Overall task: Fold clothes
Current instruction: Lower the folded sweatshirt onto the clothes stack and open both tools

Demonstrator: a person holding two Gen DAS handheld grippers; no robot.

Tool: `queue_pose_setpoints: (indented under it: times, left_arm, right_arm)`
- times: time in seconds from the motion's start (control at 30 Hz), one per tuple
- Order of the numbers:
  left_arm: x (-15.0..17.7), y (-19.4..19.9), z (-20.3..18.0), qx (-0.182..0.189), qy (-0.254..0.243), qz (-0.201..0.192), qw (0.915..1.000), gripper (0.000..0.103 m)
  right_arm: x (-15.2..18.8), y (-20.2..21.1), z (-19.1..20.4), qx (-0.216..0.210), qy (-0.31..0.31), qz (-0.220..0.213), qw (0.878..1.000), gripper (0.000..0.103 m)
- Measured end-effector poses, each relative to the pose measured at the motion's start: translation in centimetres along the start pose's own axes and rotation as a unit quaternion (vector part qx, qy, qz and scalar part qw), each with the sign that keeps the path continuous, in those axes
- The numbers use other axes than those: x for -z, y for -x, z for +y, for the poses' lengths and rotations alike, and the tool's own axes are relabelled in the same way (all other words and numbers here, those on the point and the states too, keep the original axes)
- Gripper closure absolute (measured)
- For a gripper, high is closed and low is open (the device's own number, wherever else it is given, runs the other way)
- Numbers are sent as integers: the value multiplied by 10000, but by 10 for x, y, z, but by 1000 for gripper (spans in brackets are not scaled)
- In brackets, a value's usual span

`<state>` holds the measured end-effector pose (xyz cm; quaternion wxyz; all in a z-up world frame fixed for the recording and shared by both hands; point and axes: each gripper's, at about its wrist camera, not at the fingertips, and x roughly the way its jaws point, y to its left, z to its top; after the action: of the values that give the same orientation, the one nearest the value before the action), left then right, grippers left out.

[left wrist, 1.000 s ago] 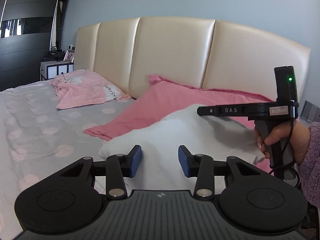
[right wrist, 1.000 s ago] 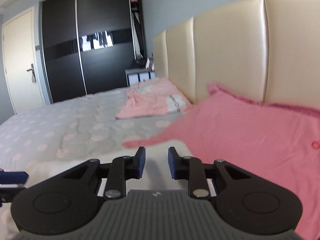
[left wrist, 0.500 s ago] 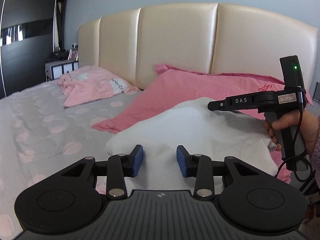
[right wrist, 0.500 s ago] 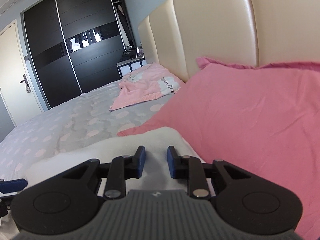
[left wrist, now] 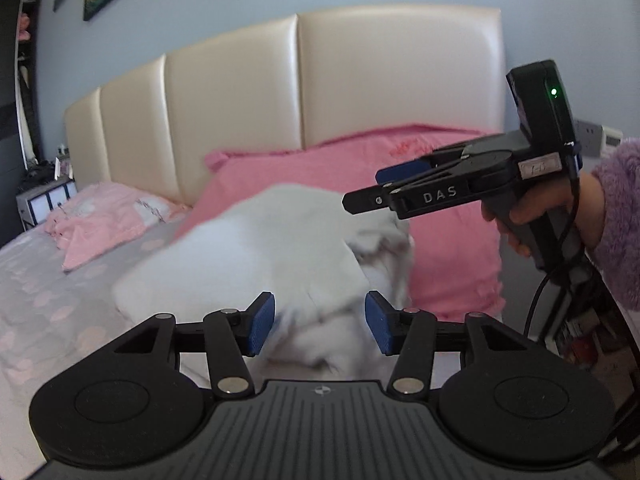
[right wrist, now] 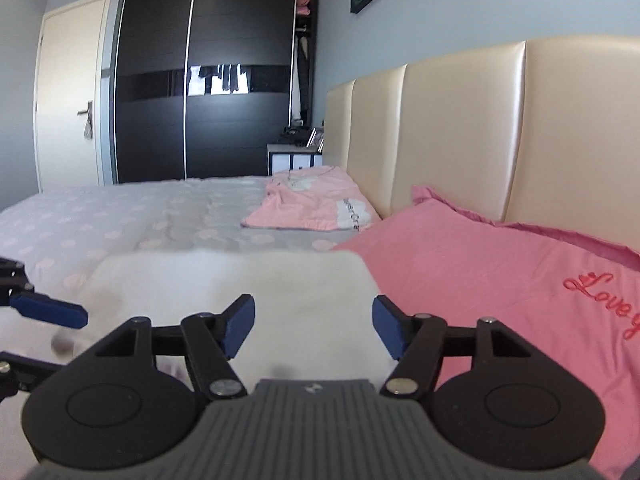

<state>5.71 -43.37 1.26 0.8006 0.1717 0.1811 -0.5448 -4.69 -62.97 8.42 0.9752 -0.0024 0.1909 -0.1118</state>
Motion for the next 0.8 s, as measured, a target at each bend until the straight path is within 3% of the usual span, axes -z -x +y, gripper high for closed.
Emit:
queue_pose_setpoints:
  times: [0.17,0.37,0.6,0.8]
  left_arm:
    - [9,-12,2,-63,99,297,9995,55]
    - [3,-4,3,-22,172,364,9992,55]
    - [-1,61,24,-31,704,-98,9975,50]
    - [12,135,39,-515,975,-391,9931,40]
  right_arm:
    - [27,-7,-5,55,41,365,9993,35]
    - [27,-16,-9,236,-95,642,9976,33]
    - [12,3,3,159,-295,770,9965,30]
    - [-13,20,55,-226,-197,866,9958,11]
